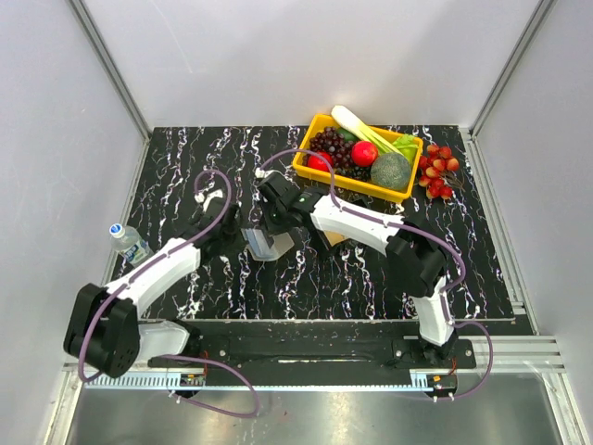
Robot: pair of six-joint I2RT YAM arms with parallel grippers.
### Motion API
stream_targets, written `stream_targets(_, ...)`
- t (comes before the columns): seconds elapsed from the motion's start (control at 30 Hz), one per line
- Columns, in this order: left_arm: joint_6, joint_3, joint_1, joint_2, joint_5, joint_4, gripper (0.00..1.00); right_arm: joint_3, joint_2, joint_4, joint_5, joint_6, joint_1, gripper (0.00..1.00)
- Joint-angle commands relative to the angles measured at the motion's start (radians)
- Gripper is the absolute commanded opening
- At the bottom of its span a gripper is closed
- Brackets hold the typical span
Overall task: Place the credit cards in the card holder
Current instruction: Insert the credit card into the card holder.
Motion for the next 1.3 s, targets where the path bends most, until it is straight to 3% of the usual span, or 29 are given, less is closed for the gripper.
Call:
stream_targets(0.0,0.051,0.077,-0.001,-0.087,0.035,0.041,0.0,0.028,-0.055,-0.003,-0.094,0.024,-0.033,0.0)
stream_targets(0.23,0.046,0.067,-0.001,-0.115,0.011,-0.004,0.0,0.034,-0.058,-0.044,-0.086,0.006,-0.055,0.0)
stream_targets(0.53,0.152,-0.081,-0.001,-0.207,0.158,0.124,0.0,-0.067,-0.104,0.057,-0.166,0.001,-0.052,0.0)
stream_targets(0.97,0.275,-0.036,-0.001,-0.156,0.247,0.17,0.0,-0.118,-0.132,0.085,-0.139,-0.016,-0.041,0.0)
stream_targets(1.1,0.324,-0.009,-0.001,-0.123,0.185,0.122,0.0,-0.136,-0.153,0.12,-0.209,-0.05,-0.039,0.0)
stream_targets(1.27,0.261,0.008,0.004,-0.053,0.023,-0.019,0.0,-0.093,-0.12,0.108,-0.296,-0.086,-0.007,0.0)
